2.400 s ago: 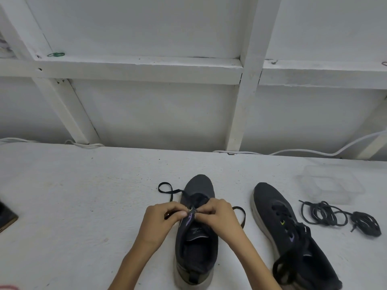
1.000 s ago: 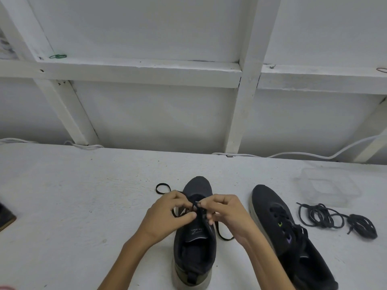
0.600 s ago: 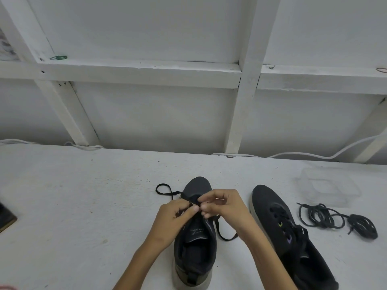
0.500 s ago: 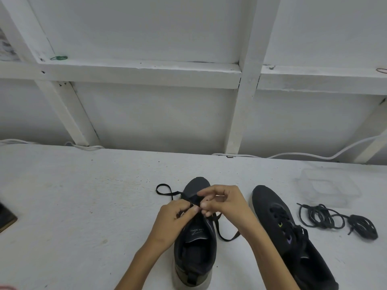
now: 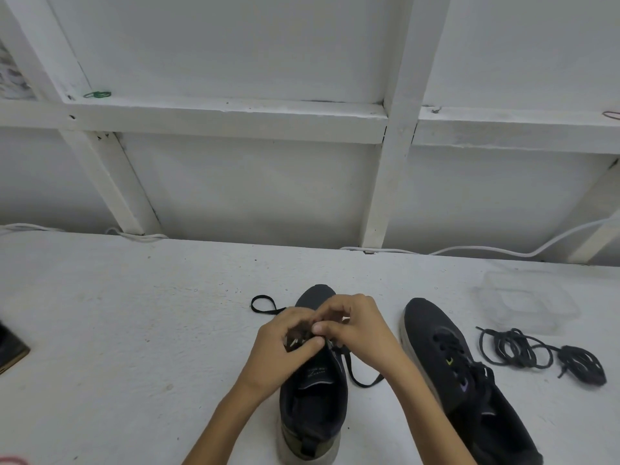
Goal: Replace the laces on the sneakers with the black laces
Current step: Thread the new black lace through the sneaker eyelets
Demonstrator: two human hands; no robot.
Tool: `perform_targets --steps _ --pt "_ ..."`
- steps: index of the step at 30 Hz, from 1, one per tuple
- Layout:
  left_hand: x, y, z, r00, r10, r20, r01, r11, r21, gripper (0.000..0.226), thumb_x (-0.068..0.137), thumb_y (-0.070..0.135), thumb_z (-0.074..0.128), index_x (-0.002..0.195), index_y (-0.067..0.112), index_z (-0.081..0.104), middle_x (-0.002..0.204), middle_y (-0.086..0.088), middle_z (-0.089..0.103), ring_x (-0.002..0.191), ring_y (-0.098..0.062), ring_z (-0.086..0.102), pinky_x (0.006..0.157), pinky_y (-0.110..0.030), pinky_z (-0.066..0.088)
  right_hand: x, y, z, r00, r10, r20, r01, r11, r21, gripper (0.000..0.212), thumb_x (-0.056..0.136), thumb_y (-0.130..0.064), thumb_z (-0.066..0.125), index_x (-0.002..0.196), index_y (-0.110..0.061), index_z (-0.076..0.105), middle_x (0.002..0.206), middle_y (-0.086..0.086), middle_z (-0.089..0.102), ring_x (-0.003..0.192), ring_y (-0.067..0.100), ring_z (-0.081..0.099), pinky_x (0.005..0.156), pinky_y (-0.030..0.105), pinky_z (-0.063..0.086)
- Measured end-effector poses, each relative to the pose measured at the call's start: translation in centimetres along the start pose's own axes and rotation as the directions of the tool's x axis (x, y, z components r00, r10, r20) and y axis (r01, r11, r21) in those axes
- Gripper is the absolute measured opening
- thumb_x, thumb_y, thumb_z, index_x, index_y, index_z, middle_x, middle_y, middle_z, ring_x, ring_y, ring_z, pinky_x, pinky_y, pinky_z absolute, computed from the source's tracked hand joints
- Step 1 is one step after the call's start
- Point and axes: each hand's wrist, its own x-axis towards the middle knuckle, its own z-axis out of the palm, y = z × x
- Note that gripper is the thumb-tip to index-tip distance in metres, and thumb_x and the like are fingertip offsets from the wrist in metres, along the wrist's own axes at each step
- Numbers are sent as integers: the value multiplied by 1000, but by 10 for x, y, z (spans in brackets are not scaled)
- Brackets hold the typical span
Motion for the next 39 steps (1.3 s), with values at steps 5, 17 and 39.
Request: perform_targets --steps 5,17,39 --pt "6 2 9 988 -106 114 130 963 -234 37 79 2 76 112 13 64 102 -4 72 100 -20 69 88 -28 53 1 0 1 999 -45 -18 44 998 -48 10 77 -2 75 78 -12 76 69 -5 69 64 6 65 59 17 49" --pt "4 -5 17 985 -157 68 168 963 -209 23 81 6 76 100 17 68 91 1 75 92 -15 71 85 -22 52 48 -50 -37 974 -87 -207 165 902 399 25 74 19 69 68 -6 70 55 0 66 42 13 52 48 20 46" --pt "12 -6 20 971 -216 99 237 917 -321 11 92 7 62 98 9 70 82 -10 75 78 -20 72 78 -22 54 33 6 -16 967 201 156 -216 972 88 22 80 -21 79 76 -1 72 58 4 59 54 14 49 49 18 37"
